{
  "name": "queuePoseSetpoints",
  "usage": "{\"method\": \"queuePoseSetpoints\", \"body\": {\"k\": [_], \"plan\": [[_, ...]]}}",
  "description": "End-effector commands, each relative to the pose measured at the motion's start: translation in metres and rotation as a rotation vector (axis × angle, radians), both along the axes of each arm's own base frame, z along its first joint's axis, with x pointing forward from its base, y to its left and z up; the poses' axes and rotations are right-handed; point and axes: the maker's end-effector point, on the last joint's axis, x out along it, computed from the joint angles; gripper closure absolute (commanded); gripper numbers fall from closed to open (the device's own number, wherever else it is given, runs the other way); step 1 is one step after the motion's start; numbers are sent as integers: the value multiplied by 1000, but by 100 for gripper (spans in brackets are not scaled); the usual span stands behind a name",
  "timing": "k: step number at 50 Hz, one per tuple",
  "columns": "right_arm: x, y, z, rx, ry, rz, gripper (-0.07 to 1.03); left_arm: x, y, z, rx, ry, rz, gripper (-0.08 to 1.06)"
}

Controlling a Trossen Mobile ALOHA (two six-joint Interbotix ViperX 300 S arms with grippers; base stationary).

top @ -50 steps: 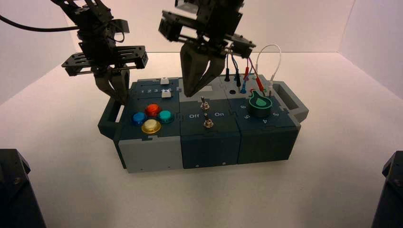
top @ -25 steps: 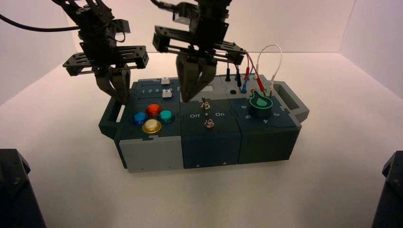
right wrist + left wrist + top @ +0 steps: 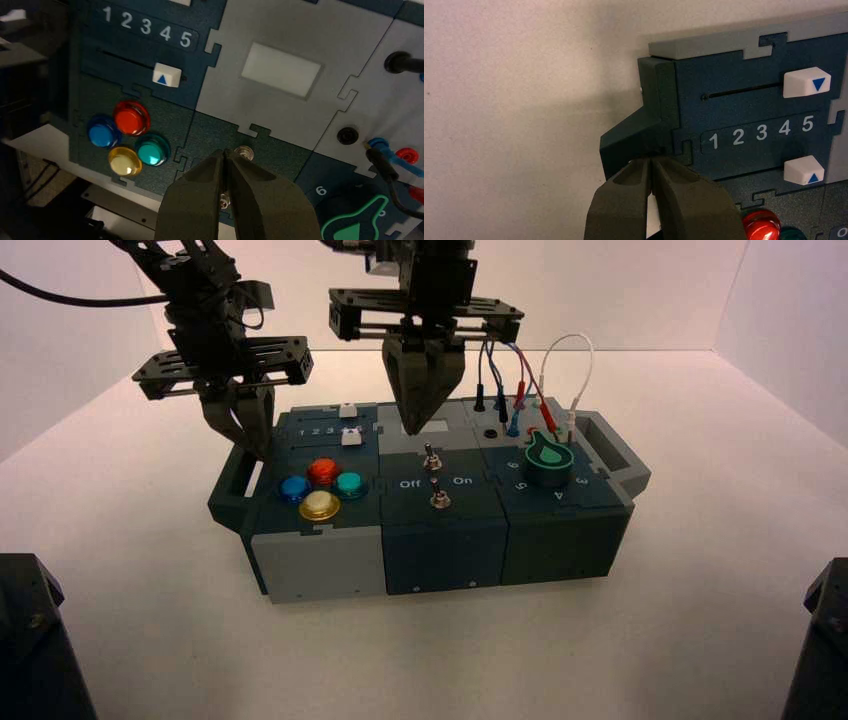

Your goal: Flip the top switch on with the right gripper.

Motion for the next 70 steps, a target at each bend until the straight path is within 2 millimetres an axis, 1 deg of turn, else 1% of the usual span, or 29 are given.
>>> {"method": "queuePoseSetpoints", "body": {"k": [1,16,36,70], "plan": [[2,8,7,20,-9,-14,98,-4,0,-20,27,29,-77,100],[-6,16,4,21,10,-9,98,-4,-1,-20,26,31,-79,100],[-13,11,-3,-3,45,-32,98,-3,-2,-21,30,40,-88,100],[-15,7,-5,-41,67,-38,98,-3,-2,-23,32,49,-90,100]]}}
